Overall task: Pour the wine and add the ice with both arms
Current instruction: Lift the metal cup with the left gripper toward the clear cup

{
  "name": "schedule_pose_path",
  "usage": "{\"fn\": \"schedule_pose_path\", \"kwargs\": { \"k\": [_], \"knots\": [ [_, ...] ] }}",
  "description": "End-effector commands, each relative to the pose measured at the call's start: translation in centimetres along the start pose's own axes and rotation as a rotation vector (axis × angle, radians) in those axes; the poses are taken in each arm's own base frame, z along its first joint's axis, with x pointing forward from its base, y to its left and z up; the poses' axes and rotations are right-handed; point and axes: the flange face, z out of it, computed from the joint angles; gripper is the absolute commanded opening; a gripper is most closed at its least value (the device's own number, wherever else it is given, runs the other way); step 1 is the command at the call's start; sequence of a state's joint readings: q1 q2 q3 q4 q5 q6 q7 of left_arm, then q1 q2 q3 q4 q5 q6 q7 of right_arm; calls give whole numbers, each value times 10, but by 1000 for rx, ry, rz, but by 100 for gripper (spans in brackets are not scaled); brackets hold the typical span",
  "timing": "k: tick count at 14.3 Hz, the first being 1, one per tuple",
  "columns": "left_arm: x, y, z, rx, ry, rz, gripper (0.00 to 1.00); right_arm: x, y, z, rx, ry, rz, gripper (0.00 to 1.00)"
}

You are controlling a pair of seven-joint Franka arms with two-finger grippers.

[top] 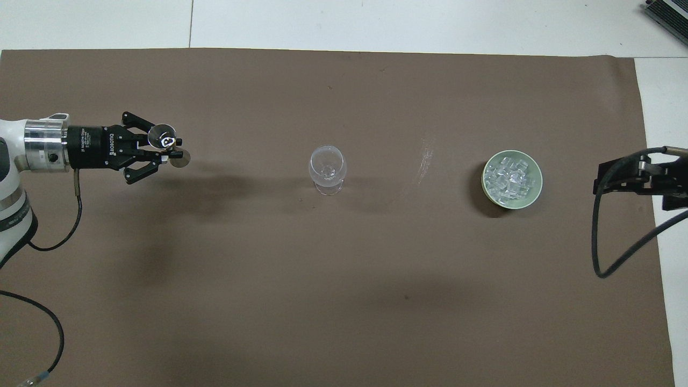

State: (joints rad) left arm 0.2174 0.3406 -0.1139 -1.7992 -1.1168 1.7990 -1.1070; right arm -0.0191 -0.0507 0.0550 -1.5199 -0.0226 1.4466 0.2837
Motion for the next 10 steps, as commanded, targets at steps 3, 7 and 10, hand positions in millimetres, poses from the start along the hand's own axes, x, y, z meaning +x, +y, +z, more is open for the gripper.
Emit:
{"fn": "schedule_pose_path", "kwargs": {
  "k": [3,7,10],
  "knots": [
    [-51,-6,31,-35,34,8,0,0,4,-2,20,-13,-13,100],
    [-69,-9,57,-51,47,11,0,-1,4,-3,20,-13,-14,100],
    [-82,-11,78,-63,37,-9,0,-1,5,-3,20,-13,-13,100]
  ]
}}
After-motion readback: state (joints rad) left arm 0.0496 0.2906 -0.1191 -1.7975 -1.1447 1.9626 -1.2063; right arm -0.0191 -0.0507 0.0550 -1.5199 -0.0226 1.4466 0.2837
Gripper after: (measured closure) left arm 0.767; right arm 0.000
